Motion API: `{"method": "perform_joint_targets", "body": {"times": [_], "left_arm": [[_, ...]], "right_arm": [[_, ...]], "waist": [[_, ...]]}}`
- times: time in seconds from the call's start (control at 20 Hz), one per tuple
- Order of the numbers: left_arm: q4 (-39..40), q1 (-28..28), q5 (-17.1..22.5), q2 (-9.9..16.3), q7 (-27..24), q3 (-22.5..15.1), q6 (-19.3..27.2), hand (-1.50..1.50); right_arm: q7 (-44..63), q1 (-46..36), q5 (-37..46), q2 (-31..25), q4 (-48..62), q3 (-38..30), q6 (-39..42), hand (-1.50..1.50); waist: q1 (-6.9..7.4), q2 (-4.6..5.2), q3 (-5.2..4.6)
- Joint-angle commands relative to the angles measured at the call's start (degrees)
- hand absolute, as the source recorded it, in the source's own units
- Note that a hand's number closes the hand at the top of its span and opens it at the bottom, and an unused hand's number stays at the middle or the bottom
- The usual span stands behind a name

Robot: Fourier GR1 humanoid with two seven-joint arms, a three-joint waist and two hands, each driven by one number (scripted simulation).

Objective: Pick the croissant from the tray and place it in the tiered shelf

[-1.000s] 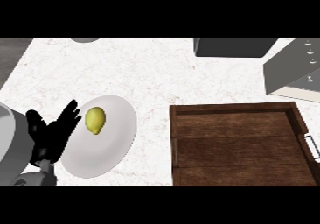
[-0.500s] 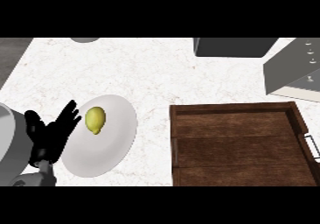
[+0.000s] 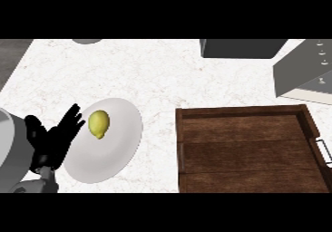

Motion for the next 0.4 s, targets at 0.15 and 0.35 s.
{"method": "perform_joint_targets", "body": {"times": [0.15,0.35], "left_arm": [[0.6,0.0,-0.7,-0.4,1.4,-0.1,1.0,0.00],[2.2,0.9,-0.1,-0.7,0.1,0.3,0.3,0.00]], "right_arm": [[0.3,6.8,-4.2,-5.1,4.2,-4.9,5.4,-1.50],[-4.0,12.9,-6.2,-6.2,5.8,-7.2,11.9,-1.50]], "waist": [[-0.15,0.35,-0.03],[-1.14,0.35,0.10]]}}
